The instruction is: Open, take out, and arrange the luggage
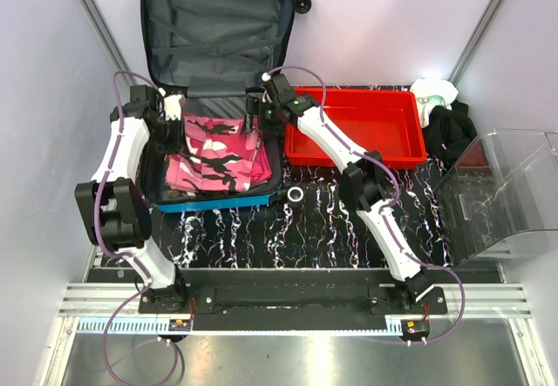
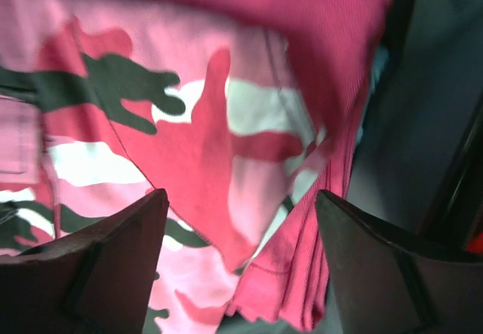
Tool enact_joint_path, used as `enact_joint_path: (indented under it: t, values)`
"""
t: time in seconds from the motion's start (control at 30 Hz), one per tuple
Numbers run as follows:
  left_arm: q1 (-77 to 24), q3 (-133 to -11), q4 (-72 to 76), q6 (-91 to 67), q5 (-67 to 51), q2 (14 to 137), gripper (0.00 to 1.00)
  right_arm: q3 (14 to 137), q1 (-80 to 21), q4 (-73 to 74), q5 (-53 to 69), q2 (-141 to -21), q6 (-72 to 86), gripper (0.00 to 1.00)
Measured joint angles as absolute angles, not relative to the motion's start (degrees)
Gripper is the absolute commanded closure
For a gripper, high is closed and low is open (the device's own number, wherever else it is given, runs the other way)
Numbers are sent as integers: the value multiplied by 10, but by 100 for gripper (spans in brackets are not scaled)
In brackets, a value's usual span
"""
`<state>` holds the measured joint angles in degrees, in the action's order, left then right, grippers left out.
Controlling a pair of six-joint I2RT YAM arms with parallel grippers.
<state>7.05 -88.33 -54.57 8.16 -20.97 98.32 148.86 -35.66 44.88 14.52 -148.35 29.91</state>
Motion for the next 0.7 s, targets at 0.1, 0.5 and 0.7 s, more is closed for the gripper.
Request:
enact_joint_path:
  t: [0.1,0.5,0.7]
  values:
    - [71,-845,-527,97,-181,972,100,1494,-356,413,148,-1486,263,9]
    - [75,-800,-486,108,-164,971,100,1519,-349,253,208,-1573,239,19]
    - [75,-800,-486,108,-164,971,100,1511,-350,230,237,-1591,233,39]
